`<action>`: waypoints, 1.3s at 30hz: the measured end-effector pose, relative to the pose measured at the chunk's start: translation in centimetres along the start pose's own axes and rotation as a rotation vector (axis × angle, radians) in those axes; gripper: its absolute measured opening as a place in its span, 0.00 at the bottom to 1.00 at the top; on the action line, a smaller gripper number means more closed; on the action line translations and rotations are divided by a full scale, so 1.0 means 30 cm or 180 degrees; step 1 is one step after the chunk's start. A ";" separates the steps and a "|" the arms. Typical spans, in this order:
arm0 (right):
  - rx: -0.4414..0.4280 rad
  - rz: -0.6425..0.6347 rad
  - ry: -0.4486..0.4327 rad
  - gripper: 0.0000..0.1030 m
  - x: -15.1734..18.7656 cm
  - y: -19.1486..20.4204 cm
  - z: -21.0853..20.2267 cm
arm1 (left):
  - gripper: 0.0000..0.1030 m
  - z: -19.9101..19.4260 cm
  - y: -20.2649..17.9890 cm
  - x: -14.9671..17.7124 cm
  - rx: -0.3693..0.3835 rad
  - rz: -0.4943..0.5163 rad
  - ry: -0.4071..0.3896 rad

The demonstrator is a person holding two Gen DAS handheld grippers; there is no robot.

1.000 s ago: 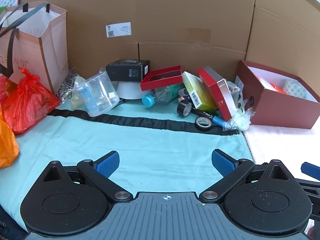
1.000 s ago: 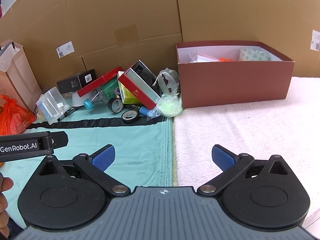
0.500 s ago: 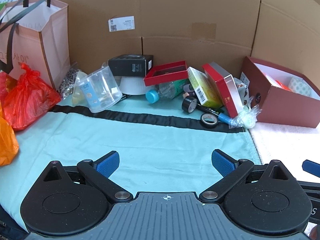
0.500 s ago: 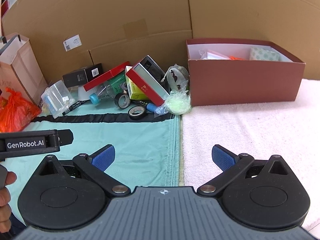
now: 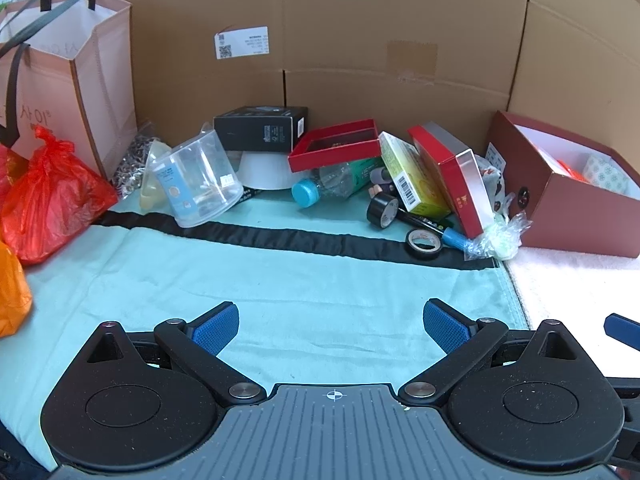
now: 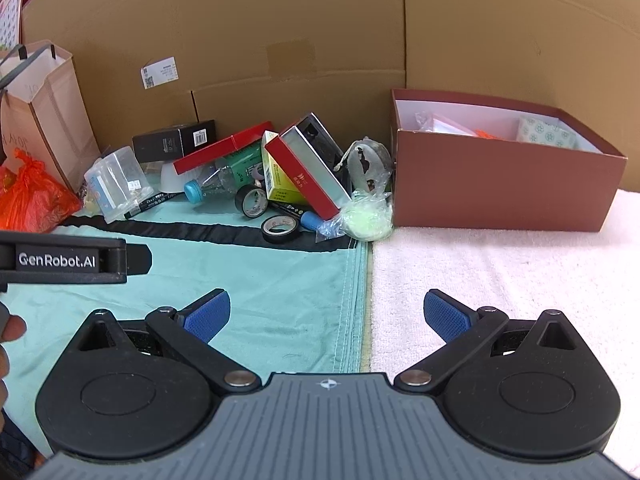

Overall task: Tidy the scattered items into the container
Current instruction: 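Move both tools toward the black tape rolls in the pile, then close the left tool on one black tape roll while the right tool grasps another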

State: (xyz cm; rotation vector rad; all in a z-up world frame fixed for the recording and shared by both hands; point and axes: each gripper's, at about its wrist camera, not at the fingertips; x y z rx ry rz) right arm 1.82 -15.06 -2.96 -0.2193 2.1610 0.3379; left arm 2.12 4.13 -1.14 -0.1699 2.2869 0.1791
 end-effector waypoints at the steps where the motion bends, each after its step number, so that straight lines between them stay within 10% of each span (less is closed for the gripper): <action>1: 0.0007 -0.0009 0.0009 1.00 0.000 0.001 0.006 | 1.00 0.003 0.000 -0.002 0.0008 0.0006 0.0003; 18: -0.0045 -0.0196 -0.0028 0.99 -0.017 0.018 0.120 | 0.98 0.133 -0.012 -0.046 0.0115 0.0117 0.0104; 39: -0.0412 -0.0203 0.0276 0.73 -0.083 0.020 0.365 | 0.67 0.414 -0.069 -0.143 0.0544 0.0284 0.0401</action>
Point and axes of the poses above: each gripper's, at about its wrist camera, not at the fingertips, and z roughly the way its jaws point, y to its left, x to its underside, and after that the axes turned 8 degrees about -x, right-handed
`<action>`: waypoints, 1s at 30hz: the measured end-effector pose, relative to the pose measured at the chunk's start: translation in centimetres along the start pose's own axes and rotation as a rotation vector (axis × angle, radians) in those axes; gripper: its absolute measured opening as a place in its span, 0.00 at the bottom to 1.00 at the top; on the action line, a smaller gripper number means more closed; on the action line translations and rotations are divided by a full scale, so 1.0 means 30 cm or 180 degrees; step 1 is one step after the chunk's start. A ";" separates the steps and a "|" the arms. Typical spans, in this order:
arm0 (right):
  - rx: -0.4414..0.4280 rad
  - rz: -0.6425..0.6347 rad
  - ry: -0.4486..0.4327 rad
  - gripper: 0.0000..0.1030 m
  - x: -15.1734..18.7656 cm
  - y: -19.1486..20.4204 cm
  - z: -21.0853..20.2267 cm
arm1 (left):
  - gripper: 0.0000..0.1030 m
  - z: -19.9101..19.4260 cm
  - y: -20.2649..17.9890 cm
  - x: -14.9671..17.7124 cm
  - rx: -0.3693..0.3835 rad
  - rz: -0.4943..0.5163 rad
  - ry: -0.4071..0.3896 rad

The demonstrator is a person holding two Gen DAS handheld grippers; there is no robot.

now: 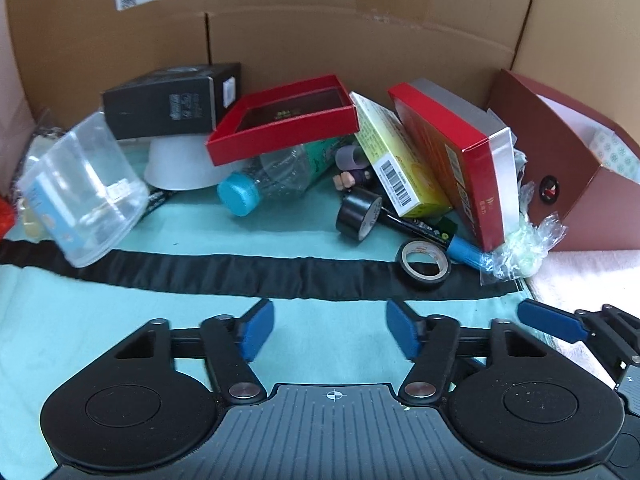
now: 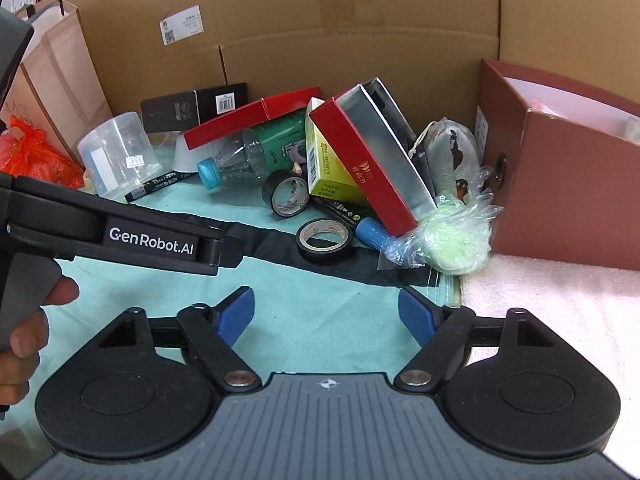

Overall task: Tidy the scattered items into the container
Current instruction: 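Close the left tool on one black tape roll while the right tool grasps another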

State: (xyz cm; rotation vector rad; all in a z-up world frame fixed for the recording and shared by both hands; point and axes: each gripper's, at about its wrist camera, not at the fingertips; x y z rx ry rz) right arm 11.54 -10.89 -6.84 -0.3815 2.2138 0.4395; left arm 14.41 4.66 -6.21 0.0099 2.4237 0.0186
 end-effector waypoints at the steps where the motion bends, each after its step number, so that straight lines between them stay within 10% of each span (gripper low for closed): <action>1: -0.0018 0.0013 0.0016 0.70 -0.003 -0.004 0.009 | 0.65 0.012 -0.002 -0.006 0.0016 0.0010 0.0018; 30: -0.0119 0.0052 -0.0068 0.56 -0.083 -0.014 0.168 | 0.58 0.211 -0.041 -0.180 -0.0052 0.0084 -0.0028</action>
Point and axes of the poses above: each gripper's, at about its wrist camera, not at the fingertips, and z roughly the way its jaws point, y to its left, x to its underside, and after that the axes turned 8 degrees about -x, right-handed
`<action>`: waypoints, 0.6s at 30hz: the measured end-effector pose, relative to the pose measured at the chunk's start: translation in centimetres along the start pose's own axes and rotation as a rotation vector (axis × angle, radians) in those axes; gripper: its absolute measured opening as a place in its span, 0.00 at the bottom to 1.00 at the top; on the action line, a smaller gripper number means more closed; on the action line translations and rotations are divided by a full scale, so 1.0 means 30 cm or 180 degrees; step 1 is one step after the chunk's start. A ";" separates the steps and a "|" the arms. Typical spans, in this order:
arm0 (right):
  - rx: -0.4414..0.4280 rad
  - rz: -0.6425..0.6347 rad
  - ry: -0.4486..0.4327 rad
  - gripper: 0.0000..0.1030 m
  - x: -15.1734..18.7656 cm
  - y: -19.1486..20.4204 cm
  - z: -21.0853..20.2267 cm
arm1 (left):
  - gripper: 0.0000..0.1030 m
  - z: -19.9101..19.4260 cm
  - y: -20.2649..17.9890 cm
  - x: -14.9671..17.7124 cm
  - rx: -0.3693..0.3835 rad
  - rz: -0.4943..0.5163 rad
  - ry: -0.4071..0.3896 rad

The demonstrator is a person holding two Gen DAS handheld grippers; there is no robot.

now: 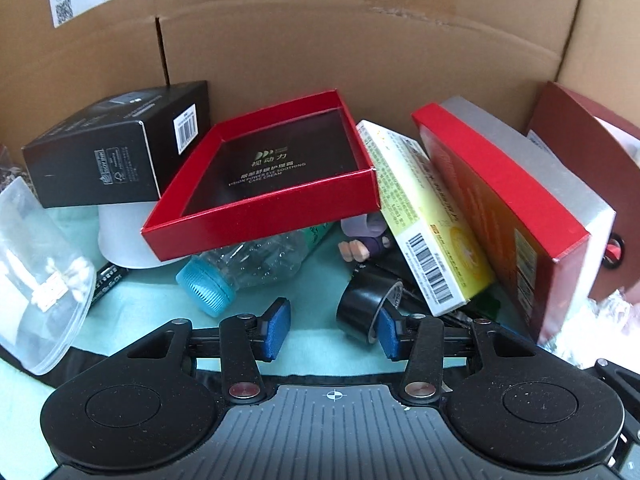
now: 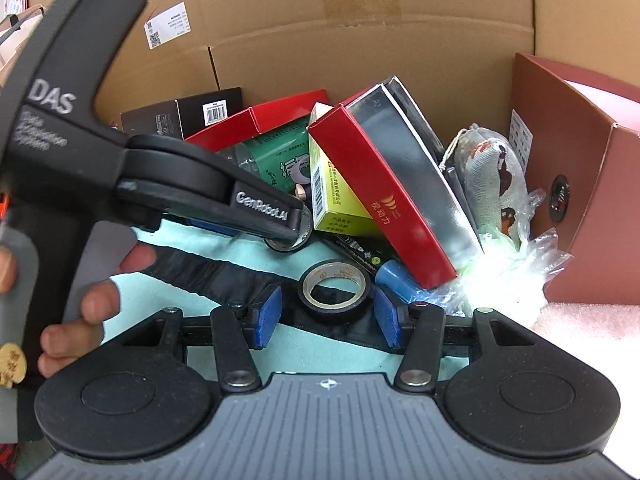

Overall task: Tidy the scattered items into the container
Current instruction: 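Close the left tool on one black tape roll while the right tool grasps another, then lift the held tape rolls off the cloth with both tools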

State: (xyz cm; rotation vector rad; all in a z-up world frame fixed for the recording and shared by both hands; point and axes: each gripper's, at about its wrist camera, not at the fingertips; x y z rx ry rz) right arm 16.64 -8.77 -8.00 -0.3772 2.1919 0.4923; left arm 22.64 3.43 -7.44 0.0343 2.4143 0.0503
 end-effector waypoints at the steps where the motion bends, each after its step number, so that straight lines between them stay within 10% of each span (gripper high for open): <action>1: -0.0001 -0.0002 -0.0002 0.56 -0.002 0.001 0.003 | 0.58 0.001 0.000 -0.001 0.0001 -0.0004 -0.0017; 7: 0.0065 -0.0034 -0.0028 0.47 -0.002 0.009 0.016 | 0.15 -0.007 -0.008 0.001 0.0111 0.0045 -0.0027; 18: 0.0035 -0.0020 0.0024 0.45 0.009 0.013 -0.013 | 0.11 -0.069 -0.009 0.044 0.0184 0.0095 0.0023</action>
Point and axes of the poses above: each gripper's, at about its wrist camera, not at the fingertips, and z roughly the way its jaws point, y to its left, x to its underside, and after that the axes turned 8 degrees about -x, right-handed
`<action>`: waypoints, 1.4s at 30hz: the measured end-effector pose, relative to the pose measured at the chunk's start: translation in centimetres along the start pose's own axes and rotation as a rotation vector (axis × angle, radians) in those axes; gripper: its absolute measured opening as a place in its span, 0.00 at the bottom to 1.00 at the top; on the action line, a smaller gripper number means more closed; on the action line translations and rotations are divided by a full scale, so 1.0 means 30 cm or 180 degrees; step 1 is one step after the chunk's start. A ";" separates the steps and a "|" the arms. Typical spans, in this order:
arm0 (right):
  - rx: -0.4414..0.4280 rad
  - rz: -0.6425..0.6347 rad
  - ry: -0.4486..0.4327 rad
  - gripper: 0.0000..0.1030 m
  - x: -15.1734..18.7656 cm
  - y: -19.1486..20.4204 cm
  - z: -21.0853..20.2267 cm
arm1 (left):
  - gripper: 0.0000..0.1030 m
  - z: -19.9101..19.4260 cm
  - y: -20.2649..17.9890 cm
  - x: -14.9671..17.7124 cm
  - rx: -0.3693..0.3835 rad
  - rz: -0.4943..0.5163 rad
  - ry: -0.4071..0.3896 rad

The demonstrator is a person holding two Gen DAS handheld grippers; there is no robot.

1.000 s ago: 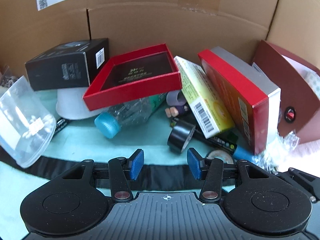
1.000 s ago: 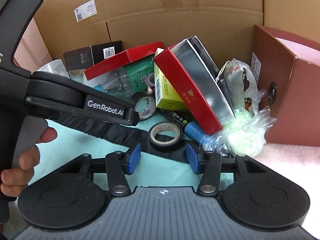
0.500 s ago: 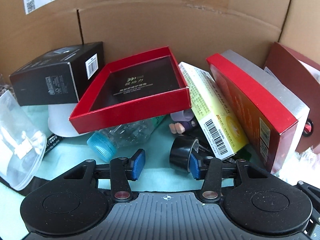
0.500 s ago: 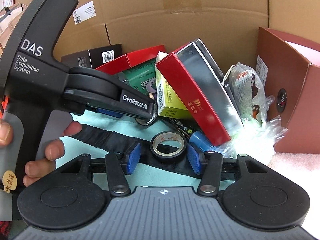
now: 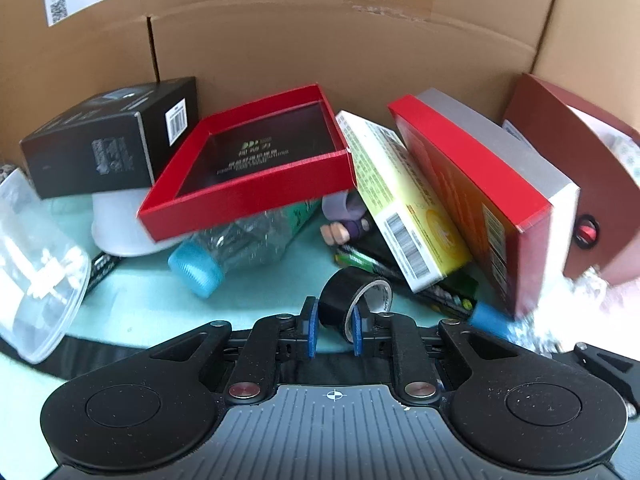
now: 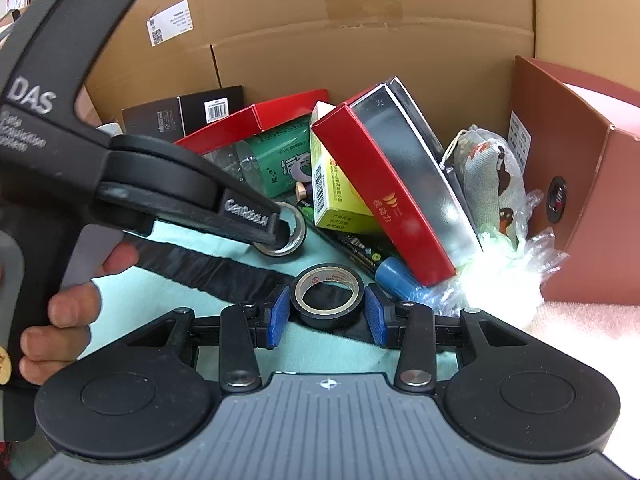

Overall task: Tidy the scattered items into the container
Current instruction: 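Lift the held tape rolls off the cloth with both tools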

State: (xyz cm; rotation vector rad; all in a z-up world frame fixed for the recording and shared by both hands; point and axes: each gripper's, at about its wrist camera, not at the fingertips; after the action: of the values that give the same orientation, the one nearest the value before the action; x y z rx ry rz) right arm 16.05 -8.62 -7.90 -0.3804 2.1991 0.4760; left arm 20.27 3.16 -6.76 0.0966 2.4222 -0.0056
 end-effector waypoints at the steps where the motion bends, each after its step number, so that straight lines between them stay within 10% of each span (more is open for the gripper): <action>1: -0.0003 0.0009 0.0008 0.45 0.004 0.001 -0.008 | 0.09 -0.016 0.002 0.012 0.0008 -0.0011 -0.0005; 32: 0.0007 -0.0152 0.0174 0.45 0.259 0.093 -0.381 | 0.05 -0.312 -0.058 0.357 0.0066 0.0135 0.0212; 42: 0.0060 -0.0245 0.0156 0.45 0.296 0.102 -0.412 | 0.29 -0.341 -0.108 0.415 -0.0027 0.0365 0.0105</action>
State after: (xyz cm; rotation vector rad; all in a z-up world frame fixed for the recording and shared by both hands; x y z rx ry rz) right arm 1.06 -12.53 -7.06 -0.4690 2.2258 0.4076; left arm 3.97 1.11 -7.32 0.2334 2.4458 0.0587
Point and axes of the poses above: each gripper's, at about its wrist camera, not at the fingertips, and z roughly the way its jaws point, y to its left, x to its underside, and after that the axes turned 8 degrees about -x, right-handed
